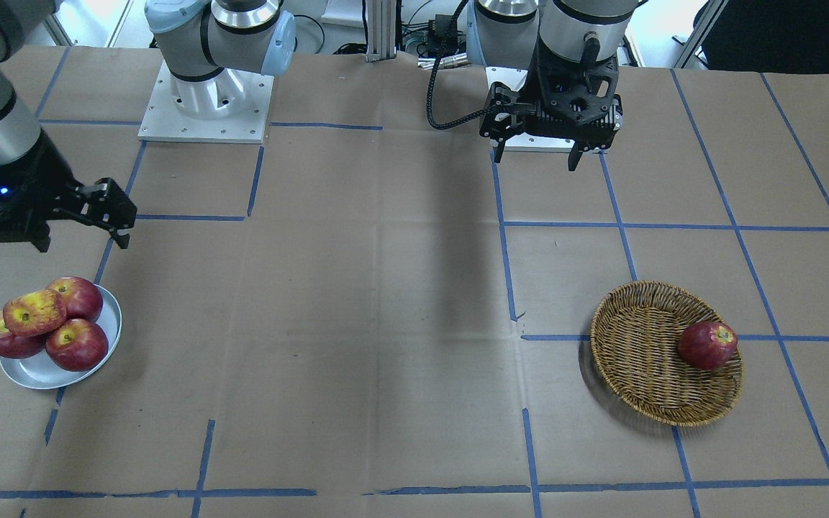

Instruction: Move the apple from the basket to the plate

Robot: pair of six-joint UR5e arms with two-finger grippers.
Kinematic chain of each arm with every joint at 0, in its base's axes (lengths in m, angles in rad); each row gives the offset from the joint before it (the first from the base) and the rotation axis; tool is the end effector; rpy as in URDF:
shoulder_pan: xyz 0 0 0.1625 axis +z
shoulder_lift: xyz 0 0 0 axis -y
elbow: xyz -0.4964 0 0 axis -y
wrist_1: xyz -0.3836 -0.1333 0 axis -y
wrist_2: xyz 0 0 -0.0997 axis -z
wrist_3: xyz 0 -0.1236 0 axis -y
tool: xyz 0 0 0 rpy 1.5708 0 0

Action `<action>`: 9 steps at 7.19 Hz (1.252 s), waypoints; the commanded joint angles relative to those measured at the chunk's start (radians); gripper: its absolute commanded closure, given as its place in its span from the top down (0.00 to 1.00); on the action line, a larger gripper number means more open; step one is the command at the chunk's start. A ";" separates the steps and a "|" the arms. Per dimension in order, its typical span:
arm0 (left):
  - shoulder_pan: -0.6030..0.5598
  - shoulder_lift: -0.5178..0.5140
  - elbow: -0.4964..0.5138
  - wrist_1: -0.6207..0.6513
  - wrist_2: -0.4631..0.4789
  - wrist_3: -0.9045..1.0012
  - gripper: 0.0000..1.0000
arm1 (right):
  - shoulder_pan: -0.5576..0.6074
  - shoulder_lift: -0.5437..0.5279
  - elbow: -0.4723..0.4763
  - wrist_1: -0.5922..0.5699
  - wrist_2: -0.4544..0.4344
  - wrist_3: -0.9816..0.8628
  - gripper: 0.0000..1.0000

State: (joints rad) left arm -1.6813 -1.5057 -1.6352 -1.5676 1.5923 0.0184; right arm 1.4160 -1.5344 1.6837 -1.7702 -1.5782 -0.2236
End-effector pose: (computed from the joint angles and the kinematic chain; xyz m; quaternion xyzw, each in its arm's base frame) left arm -0.1796 -0.4343 0.5349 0.0644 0.9979 -0.0024 0.0107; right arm 0.0532 -0.5176 0.4831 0.0343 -0.9991 0.0239 0.0083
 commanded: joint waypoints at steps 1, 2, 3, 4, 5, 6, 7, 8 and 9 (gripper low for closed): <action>0.000 0.001 0.000 0.000 0.000 0.000 0.99 | 0.153 -0.042 -0.002 0.054 -0.011 0.183 1.00; 0.000 0.001 0.000 0.000 0.000 0.002 0.99 | 0.173 -0.043 -0.002 0.055 -0.013 0.190 1.00; 0.000 0.001 0.000 0.000 0.000 0.000 0.99 | 0.173 -0.043 -0.002 0.055 -0.013 0.190 1.00; 0.000 0.001 0.000 0.000 0.000 0.000 0.99 | 0.172 -0.039 -0.010 0.055 -0.013 0.188 1.00; 0.000 -0.001 0.000 0.000 0.000 0.002 0.99 | 0.170 -0.039 -0.010 0.055 -0.013 0.187 1.00; -0.002 -0.001 0.000 0.000 0.000 0.000 0.99 | 0.172 -0.052 -0.009 0.054 -0.013 0.187 1.00; -0.002 -0.001 0.000 0.000 0.000 0.002 0.99 | 0.172 -0.059 -0.003 0.054 -0.011 0.187 1.00; -0.002 -0.001 0.000 0.000 0.000 0.002 0.99 | 0.172 -0.061 -0.004 0.054 -0.011 0.187 1.00; -0.002 -0.001 0.000 0.000 0.000 0.002 0.99 | 0.170 -0.061 -0.004 0.054 -0.011 0.187 1.00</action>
